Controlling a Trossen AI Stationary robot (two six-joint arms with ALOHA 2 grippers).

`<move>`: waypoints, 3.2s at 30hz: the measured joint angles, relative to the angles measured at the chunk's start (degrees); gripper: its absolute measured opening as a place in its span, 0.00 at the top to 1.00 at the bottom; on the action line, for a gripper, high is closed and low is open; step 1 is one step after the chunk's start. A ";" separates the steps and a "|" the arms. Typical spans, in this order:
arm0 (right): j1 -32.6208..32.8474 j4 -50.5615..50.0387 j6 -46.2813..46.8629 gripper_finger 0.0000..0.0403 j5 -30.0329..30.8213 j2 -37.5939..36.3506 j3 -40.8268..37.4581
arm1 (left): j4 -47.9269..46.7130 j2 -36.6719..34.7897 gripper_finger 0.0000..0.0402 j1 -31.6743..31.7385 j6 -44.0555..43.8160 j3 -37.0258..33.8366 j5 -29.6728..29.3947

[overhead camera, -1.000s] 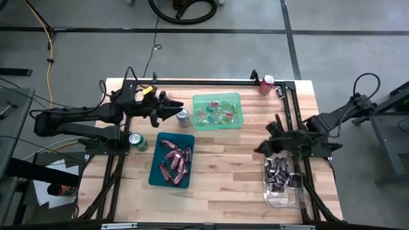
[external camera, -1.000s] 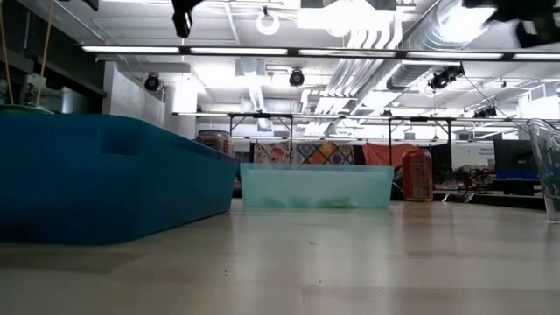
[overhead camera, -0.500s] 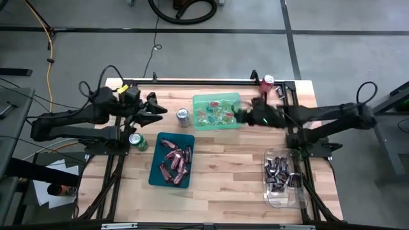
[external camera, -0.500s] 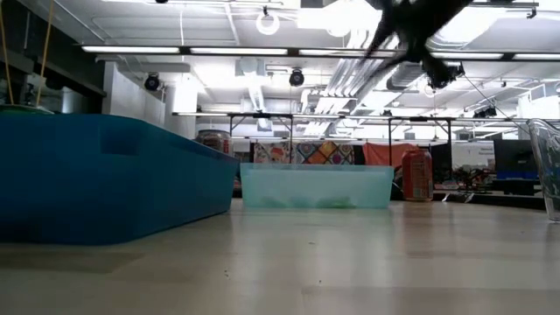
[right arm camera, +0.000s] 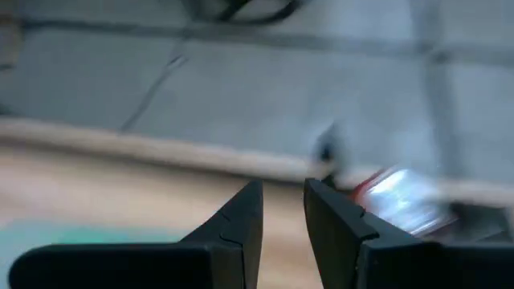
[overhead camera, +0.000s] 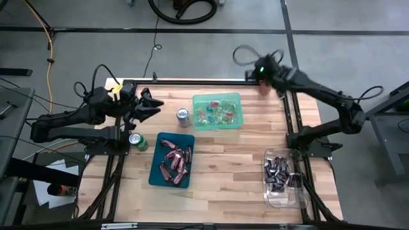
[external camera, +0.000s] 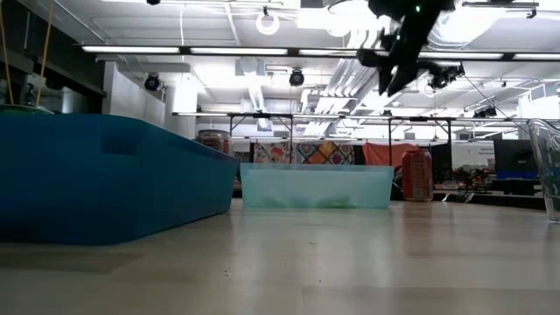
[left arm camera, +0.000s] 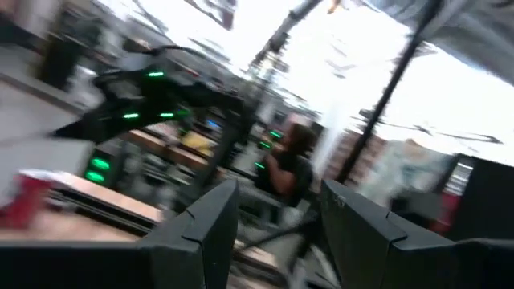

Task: Organize candy in baskets
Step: Put the dark brown chocolate bar into the transparent bin

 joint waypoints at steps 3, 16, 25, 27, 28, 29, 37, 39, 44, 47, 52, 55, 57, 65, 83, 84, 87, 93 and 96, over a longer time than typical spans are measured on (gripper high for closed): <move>-4.99 -5.79 -3.08 0.78 6.80 1.29 6.98 | 0.04 0.07 0.59 0.00 3.12 0.00 -7.14; -24.38 -8.58 5.00 0.78 2.47 8.87 8.28 | 0.53 8.43 0.59 5.24 6.09 0.02 -25.20; -23.80 -8.19 21.20 0.78 9.07 13.11 6.52 | 0.82 17.04 0.59 15.65 0.44 0.03 -25.79; -23.71 -9.03 29.12 0.78 7.89 13.66 6.48 | 0.77 18.38 0.59 18.11 -0.20 0.04 -22.49; -23.31 -9.85 34.90 0.78 7.61 13.58 6.48 | 0.58 18.84 0.59 19.26 -0.21 0.04 -20.73; -22.74 -11.18 39.62 0.78 7.67 13.27 6.48 | 0.66 19.16 0.59 20.41 -0.16 0.04 -18.84; -14.14 -23.94 43.07 0.78 14.70 9.24 6.62 | 0.80 20.60 0.59 28.60 5.65 0.04 -7.11; -12.94 -34.11 52.65 0.78 15.43 9.19 6.54 | 0.88 21.09 0.59 30.84 5.63 0.04 -4.79; -13.58 -44.39 66.45 0.78 14.70 9.10 6.48 | 1.95 22.76 0.59 35.29 3.12 0.04 2.18; -15.88 -38.80 62.33 0.78 12.70 8.92 6.42 | 2.22 23.68 0.59 36.92 2.07 0.07 5.02; -21.01 -26.17 55.88 0.78 4.91 9.03 0.94 | 2.39 24.06 0.59 38.39 -0.32 0.07 8.55; -22.92 -23.08 56.45 0.78 1.78 9.03 -3.65 | 2.46 24.04 0.59 38.62 -0.34 0.07 9.69; -23.54 -22.65 58.25 0.78 0.28 8.81 -6.83 | 2.51 24.04 0.59 38.60 -0.57 0.07 10.44; -26.61 0.83 63.15 0.78 -8.12 3.40 -23.61 | 2.51 24.02 0.59 38.58 -1.76 0.07 10.67; -27.23 11.89 74.50 0.84 -7.29 1.73 -30.20 | 2.46 24.02 0.59 38.58 -3.38 0.07 10.67; -26.86 12.49 72.88 0.88 -7.34 1.73 -30.20 | 2.46 24.02 0.59 38.58 -3.38 0.07 10.69; -25.09 18.37 63.31 0.98 -8.90 1.65 -30.18 | 2.46 24.02 0.59 38.58 -3.33 0.07 10.67; -22.63 18.31 62.78 0.99 -2.52 1.88 -30.11 | 2.46 24.02 0.59 38.58 -2.30 0.07 10.15; -23.67 15.44 64.02 1.00 -0.95 2.76 -30.11 | 2.46 24.02 0.59 38.58 -1.57 0.07 10.10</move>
